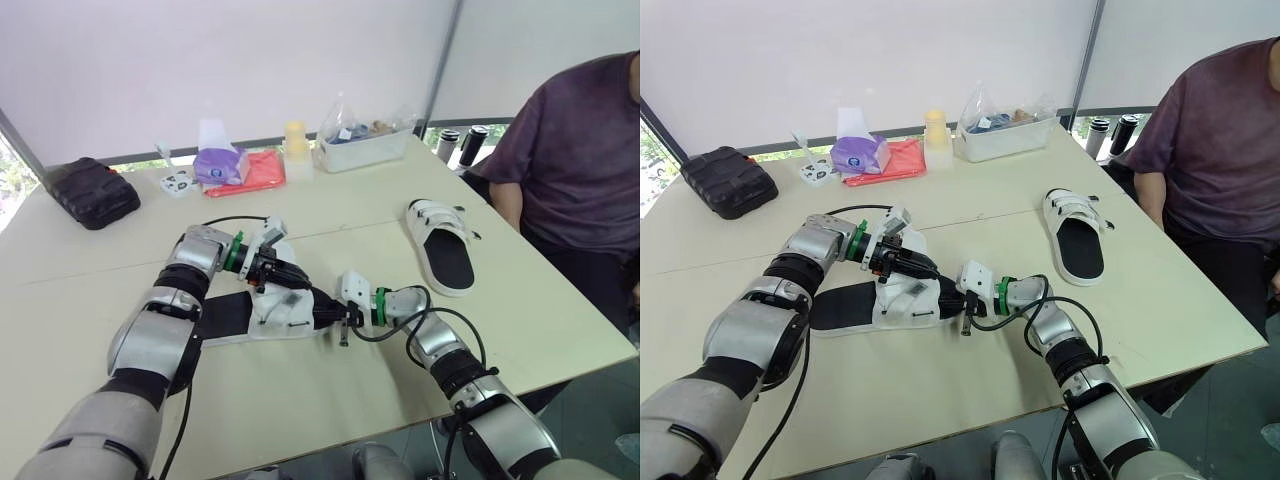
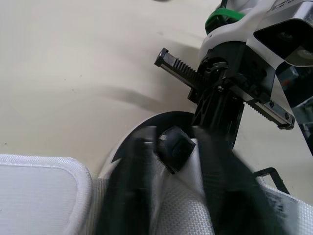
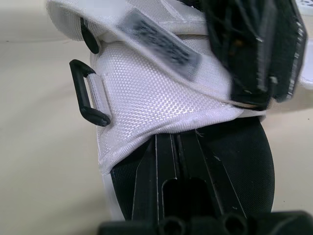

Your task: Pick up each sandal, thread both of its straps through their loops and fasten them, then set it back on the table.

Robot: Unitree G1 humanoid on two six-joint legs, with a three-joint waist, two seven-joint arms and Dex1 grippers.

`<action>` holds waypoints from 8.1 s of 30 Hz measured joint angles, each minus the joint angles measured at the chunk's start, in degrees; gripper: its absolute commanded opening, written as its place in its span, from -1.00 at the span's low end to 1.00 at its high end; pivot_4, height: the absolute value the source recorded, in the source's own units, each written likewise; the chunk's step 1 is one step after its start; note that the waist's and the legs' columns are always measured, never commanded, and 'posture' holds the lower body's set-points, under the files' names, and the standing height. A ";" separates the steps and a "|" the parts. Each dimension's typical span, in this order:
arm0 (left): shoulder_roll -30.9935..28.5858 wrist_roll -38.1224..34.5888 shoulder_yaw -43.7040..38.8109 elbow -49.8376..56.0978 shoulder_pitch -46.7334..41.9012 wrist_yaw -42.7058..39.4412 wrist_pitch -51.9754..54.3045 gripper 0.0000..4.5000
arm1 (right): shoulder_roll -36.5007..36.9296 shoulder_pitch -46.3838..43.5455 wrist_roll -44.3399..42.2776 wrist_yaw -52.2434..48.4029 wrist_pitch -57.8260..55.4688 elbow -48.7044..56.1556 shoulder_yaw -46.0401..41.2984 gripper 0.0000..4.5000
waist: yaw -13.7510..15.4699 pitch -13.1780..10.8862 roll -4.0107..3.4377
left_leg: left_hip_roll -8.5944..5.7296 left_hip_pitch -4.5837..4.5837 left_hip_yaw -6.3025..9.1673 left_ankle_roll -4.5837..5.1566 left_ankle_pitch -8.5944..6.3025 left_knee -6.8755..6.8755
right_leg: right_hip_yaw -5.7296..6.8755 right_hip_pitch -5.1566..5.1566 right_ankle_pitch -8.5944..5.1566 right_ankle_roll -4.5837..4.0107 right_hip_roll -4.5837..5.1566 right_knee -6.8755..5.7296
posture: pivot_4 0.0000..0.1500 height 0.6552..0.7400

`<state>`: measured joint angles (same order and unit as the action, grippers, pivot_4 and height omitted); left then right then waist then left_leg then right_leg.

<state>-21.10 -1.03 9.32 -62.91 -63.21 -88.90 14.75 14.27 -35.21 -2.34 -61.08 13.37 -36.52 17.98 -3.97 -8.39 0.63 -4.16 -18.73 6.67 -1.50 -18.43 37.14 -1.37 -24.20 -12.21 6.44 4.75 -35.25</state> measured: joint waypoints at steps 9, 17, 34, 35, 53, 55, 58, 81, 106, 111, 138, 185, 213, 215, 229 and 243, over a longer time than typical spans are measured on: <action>-0.05 -1.86 -2.29 0.01 -0.61 0.16 1.89 -0.97 | -0.01 -0.14 0.00 0.02 0.17 -0.14 0.00 -1.00 | -0.01 0.00 0.00 | 0.00 -0.01 0.00 0.00 0.00 0.01 | 0.00 0.00 0.00 0.00 0.00 0.00 | 1.00 1.00; -3.29 -6.01 -7.24 5.27 -1.72 1.24 6.58 -0.97 | -0.22 -0.50 0.01 0.02 0.78 -0.87 0.05 -1.00 | -0.11 -0.01 -0.01 | 0.04 0.01 0.01 0.00 0.00 0.00 | 0.00 -0.02 0.00 -0.01 -0.03 -0.01 | 1.00 1.00; -7.43 -19.30 -17.79 36.07 17.81 20.06 23.19 -0.97 | -0.73 -0.37 0.04 0.74 1.27 -1.77 0.03 -1.00 | -0.06 0.00 -0.01 | 0.16 0.27 0.01 -0.02 0.00 -0.07 | -0.08 0.12 0.06 -0.11 -0.05 -0.07 | 1.00 1.00; -7.49 -19.77 -18.17 36.03 18.47 20.90 23.51 -0.97 | -0.73 -0.40 0.04 0.74 1.30 -1.81 0.03 -1.00 | -0.05 0.00 -0.01 | 0.16 0.27 0.01 -0.02 0.00 -0.07 | -0.08 0.12 0.07 -0.12 -0.05 -0.07 | 1.00 1.00; -8.72 -16.08 -15.17 21.77 20.37 25.80 14.29 -0.97 | -0.75 -0.14 0.07 1.08 1.70 -1.95 0.03 -1.00 | 0.02 0.07 0.03 | 0.11 0.31 0.01 -0.02 0.00 -0.07 | -0.06 0.19 0.09 -0.15 -0.06 -0.04 | 1.00 1.00; -8.58 -13.88 -12.52 20.22 20.37 25.34 11.71 -0.97 | -0.75 -0.14 0.09 1.10 1.70 -1.95 0.03 -1.00 | 0.03 0.09 0.04 | 0.11 0.32 0.01 -0.02 0.00 -0.08 | -0.06 0.20 0.09 -0.15 -0.06 -0.04 | 1.00 1.00; -8.40 -11.96 -10.42 18.12 20.17 24.65 9.20 -0.72 | -0.76 -0.14 0.13 1.12 1.70 -1.95 0.03 -1.00 | 0.03 0.11 0.04 | 0.12 0.32 0.01 -0.02 0.00 -0.08 | -0.05 0.20 0.09 -0.15 -0.06 -0.04 | 1.00 1.00; -3.48 -16.69 -20.41 1.55 5.30 31.66 22.65 0.73 | -1.24 -0.37 0.98 1.28 2.11 -2.25 0.03 -1.00 | -0.25 0.21 0.11 | 0.10 0.35 0.04 -0.02 0.00 -0.09 | 0.01 0.24 0.08 -0.14 -0.15 0.00 | 1.00 1.00; 6.09 -23.18 -37.98 -12.51 -1.93 64.06 12.98 -0.75 | -1.36 0.03 0.98 1.73 2.18 -2.25 -0.19 -1.00 | -0.07 0.25 0.17 | 0.15 0.39 0.05 -0.20 -0.02 -0.13 | 0.02 0.27 0.08 -0.13 -0.12 0.01 | 1.00 1.00; 6.03 -20.07 -34.21 -12.26 -2.88 57.28 9.44 -0.97 | -1.36 0.05 0.98 1.79 2.18 -2.24 -0.19 -1.00 | -0.08 0.25 0.17 | 0.13 0.39 0.04 -0.20 -0.02 -0.13 | 0.03 0.27 0.08 -0.13 -0.14 0.01 | 1.00 1.00; -21.26 54.43 5.00 12.98 10.64 89.04 -92.91 -0.97 | -1.33 -0.48 1.35 1.97 4.51 -3.99 -0.14 -1.00 | 0.29 0.24 0.12 | 0.37 0.42 -0.01 -0.21 -0.02 -0.21 | -0.03 0.29 0.11 -0.19 -0.17 0.09 | 1.00 1.00; -19.02 15.16 -55.14 -56.24 -19.93 32.30 -20.51 0.21 | -2.05 -1.45 1.53 2.70 5.80 -6.57 0.04 -1.00 | -0.23 0.28 0.27 | 0.22 0.56 0.58 -0.14 -0.05 -0.18 | 0.64 0.63 -0.20 0.26 -0.19 -0.01 | 1.00 1.00; -22.15 19.53 -50.38 -56.28 -17.21 19.31 -26.24 0.21 | -2.93 -1.89 1.53 3.49 5.86 -6.69 1.04 -1.00 | -1.45 0.15 0.00 | 0.41 0.45 0.60 -0.16 -0.06 -0.24 | 0.61 0.44 -0.19 0.24 -0.17 -0.09 | 1.00 1.00; -21.14 15.12 -51.30 -56.26 -17.24 26.79 -31.69 0.21 | -2.95 -1.91 1.53 3.49 5.86 -6.77 1.04 -1.00 | -1.44 0.17 0.02 | 0.41 0.46 0.59 -0.16 -0.06 -0.24 | 0.61 0.46 -0.19 0.24 -0.17 -0.08 | 1.00 1.00; -4.07 1.61 -36.98 -24.09 -8.13 87.01 -39.69 0.21 | -3.04 -2.01 1.53 3.56 5.88 -7.02 1.03 -1.00 | -1.36 0.20 0.09 | 0.45 0.51 0.58 -0.17 -0.06 -0.23 | 0.53 0.51 -0.07 0.07 -0.21 -0.09 | 1.00 1.00; -2.25 -23.39 -33.75 19.33 5.64 57.23 5.99 0.21 | -3.44 -2.06 2.20 4.39 6.68 -7.23 1.45 -1.00 | -1.80 0.17 0.00 | 0.54 0.59 0.56 -0.17 -0.05 -0.23 | 0.53 0.60 -0.02 -0.05 -0.36 -0.02 | 1.00 1.00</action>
<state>-23.35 -24.42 -24.43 -43.58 -57.56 -31.68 20.74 10.82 -37.27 -0.13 -56.69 20.05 -43.75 19.44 -5.77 -8.22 0.62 -3.62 -18.13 7.23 -1.67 -18.48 36.91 -0.84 -23.60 -12.23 6.39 4.39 -35.26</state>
